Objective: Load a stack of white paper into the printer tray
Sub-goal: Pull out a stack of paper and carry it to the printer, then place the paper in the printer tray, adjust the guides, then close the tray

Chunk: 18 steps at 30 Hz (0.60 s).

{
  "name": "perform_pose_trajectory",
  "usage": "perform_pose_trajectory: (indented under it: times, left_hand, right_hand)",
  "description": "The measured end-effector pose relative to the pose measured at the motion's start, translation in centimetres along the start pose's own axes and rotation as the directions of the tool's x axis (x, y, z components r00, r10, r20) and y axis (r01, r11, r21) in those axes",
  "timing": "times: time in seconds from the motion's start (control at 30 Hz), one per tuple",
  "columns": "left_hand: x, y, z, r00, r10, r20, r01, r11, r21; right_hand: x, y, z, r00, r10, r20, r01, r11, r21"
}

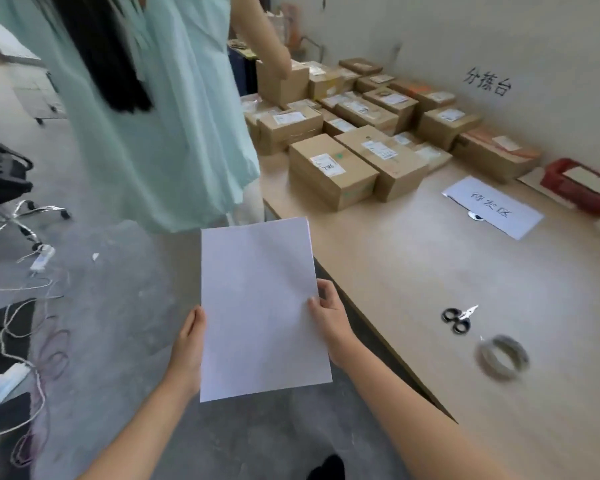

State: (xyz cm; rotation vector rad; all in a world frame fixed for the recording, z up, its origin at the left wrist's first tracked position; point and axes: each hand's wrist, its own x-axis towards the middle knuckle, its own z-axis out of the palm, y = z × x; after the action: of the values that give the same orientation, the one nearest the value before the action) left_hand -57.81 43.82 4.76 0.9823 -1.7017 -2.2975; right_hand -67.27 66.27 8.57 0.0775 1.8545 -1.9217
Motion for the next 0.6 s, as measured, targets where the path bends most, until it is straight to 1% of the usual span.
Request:
perform_pose_trajectory:
  times: [0.1,0.17,0.23,0.3,0.43,0.6]
  left_hand:
    - [0.6,-0.8,4.5,0.988,-0.038,0.148,0.034,0.999,0.031]
    - [0.4,-1.9,8.4,0.966,-0.072,0.250,0.050,0.994,0.095]
    - [-0.7,-3.2,12.1,0.928,-0.090,0.361,0.046,0.991,0.130]
    - [-2.6,-4.5,15.7,0.888,-0.118,0.445,0.050,0.985,0.163]
    - [-6.7,-7.2,22.1,0.785,-0.196,0.587,0.056,0.967,0.247]
    - [-12.7,-11.4,29.5,0.656,-0.320,0.683,0.089,0.932,0.351]
  right_hand:
    - [-2.5,0.7,-4.9,0.982,0.029,-0.186,-0.018,0.998,0.065]
    - [-4.8,1.4,-8.3,0.952,0.041,-0.305,-0.014,0.996,0.092]
    - [-7.2,2.0,-11.6,0.910,0.033,-0.413,0.015,0.993,0.114]
    - [-9.7,2.6,-14.8,0.859,0.032,-0.511,0.035,0.992,0.121]
    - [-15.7,4.4,-20.0,0.740,0.049,-0.670,0.063,0.988,0.142]
    - [-24.5,6.4,-26.0,0.576,0.087,-0.813,0.115,0.976,0.186]
